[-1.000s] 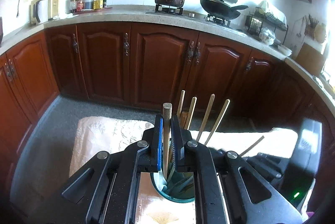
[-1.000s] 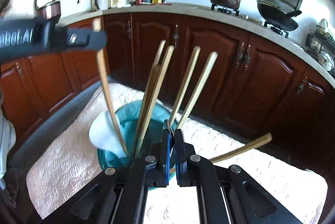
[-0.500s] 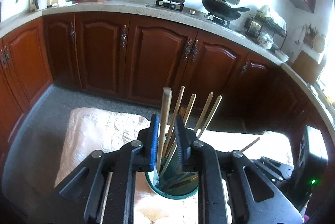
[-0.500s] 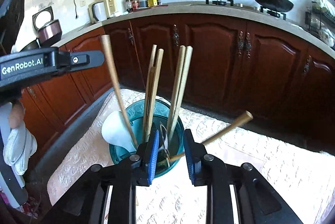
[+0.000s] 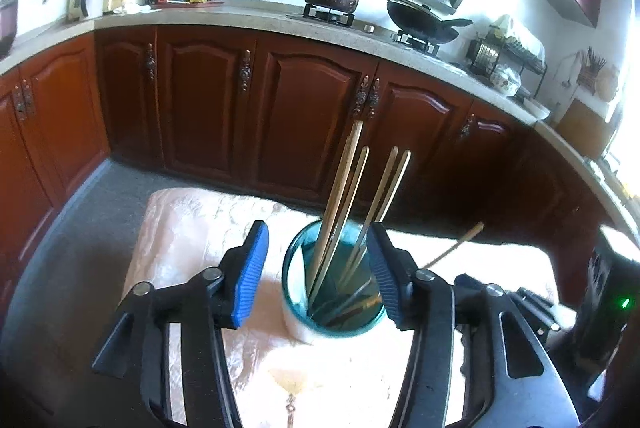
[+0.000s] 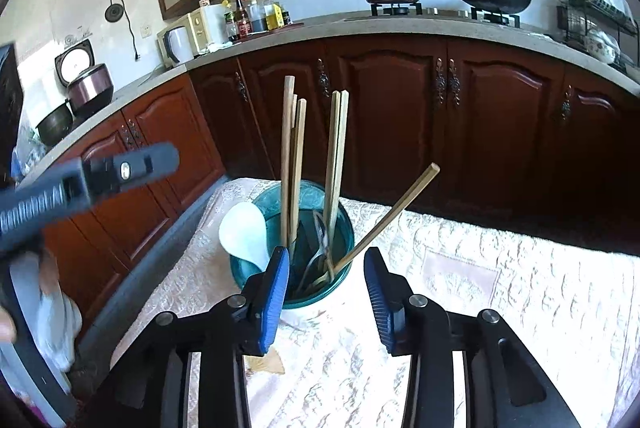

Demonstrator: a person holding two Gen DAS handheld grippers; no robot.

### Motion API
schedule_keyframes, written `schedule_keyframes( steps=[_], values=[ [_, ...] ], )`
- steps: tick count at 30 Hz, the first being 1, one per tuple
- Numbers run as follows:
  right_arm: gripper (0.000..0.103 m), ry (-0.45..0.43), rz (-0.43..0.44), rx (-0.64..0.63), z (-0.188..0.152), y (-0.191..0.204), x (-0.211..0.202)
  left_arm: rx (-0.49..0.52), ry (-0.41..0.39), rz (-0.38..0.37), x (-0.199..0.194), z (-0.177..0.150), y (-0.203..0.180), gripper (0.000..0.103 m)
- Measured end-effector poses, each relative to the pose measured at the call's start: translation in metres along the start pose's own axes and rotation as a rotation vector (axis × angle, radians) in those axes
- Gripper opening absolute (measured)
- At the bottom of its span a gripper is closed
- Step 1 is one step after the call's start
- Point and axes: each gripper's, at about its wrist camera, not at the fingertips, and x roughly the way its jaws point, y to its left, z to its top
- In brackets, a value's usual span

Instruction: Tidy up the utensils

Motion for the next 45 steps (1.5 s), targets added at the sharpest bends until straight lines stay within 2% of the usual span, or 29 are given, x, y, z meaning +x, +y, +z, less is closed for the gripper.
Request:
schedule_keyframes(
  steps=[6,12,15,19,30,45],
  values=[
    [0.040,-0.006,-0.026,0.011,-0.004,0.010,-0.010,0.068,-0.014,0.080,-0.014,-0.029,-0.010,0.053],
    [0.042,-0.008,-0.049,0.025,-0.008,0.015,-0.020,0.091,-0.038,0.108,-0.027,-0.045,-0.014,0.053],
    [0.044,-0.014,-0.056,0.032,-0.009,0.017,-0.025,0.089,-0.044,0.115,-0.032,-0.048,-0.015,0.053],
    [0.052,-0.029,-0.070,0.035,-0.009,0.019,-0.032,0.085,-0.056,0.120,-0.038,-0.049,-0.015,0.053],
    [0.053,-0.035,-0.081,0.025,-0.008,0.030,-0.039,0.098,-0.077,0.161,-0.048,-0.055,-0.016,0.053],
    [0.057,-0.028,-0.096,0.028,-0.009,0.033,-0.040,0.096,-0.087,0.178,-0.054,-0.058,-0.014,0.053]
  ],
)
